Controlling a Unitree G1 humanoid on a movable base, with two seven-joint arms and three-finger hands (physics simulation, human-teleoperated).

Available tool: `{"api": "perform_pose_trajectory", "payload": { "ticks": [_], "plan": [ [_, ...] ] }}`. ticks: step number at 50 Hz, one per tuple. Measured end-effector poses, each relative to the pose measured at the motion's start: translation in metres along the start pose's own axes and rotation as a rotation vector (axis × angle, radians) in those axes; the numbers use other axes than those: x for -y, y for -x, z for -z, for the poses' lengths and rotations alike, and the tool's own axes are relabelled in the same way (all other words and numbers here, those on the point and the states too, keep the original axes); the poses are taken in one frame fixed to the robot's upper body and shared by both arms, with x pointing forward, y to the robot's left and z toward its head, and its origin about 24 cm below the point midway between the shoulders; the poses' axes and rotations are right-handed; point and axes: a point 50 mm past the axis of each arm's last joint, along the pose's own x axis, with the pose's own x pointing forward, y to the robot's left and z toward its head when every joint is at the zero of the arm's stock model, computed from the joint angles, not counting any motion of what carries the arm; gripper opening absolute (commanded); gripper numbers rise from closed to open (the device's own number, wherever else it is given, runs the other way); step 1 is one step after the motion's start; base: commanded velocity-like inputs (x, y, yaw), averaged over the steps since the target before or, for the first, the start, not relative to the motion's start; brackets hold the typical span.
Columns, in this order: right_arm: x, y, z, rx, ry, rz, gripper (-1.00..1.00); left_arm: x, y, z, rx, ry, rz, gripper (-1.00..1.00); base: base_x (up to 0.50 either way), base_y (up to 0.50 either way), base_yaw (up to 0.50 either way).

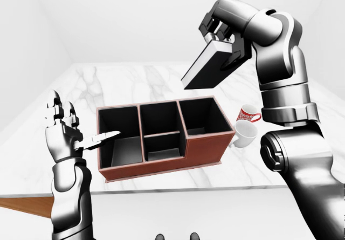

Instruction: Pick up the book and place it in the right compartment of the caddy.

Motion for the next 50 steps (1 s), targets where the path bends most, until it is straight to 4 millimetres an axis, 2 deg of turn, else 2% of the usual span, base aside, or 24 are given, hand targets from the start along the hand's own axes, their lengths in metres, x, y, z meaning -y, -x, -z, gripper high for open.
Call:
{"api": "perform_pose_trajectory", "payload": {
  "ticks": [7,34,50],
  "plan": [
    [-0.015,-0.003,-0.004,0.0,0.023,-0.029,-1.0,0.0,0.0,0.001,-0.002,0.0,-0.001,1.0,0.0,0.0,0.0],
    [-0.061,-0.008,0.012,-0.08,0.057,-0.133,-1.0,-0.001,0.0,0.0,-0.001,0.001,-0.002,1.0,0.0,0.0,0.0],
    [-0.082,-0.009,0.02,-0.113,0.054,-0.188,-1.0,-0.001,0.0,0.003,-0.013,0.0,-0.002,1.0,0.0,0.0,0.0]
  ]
}}
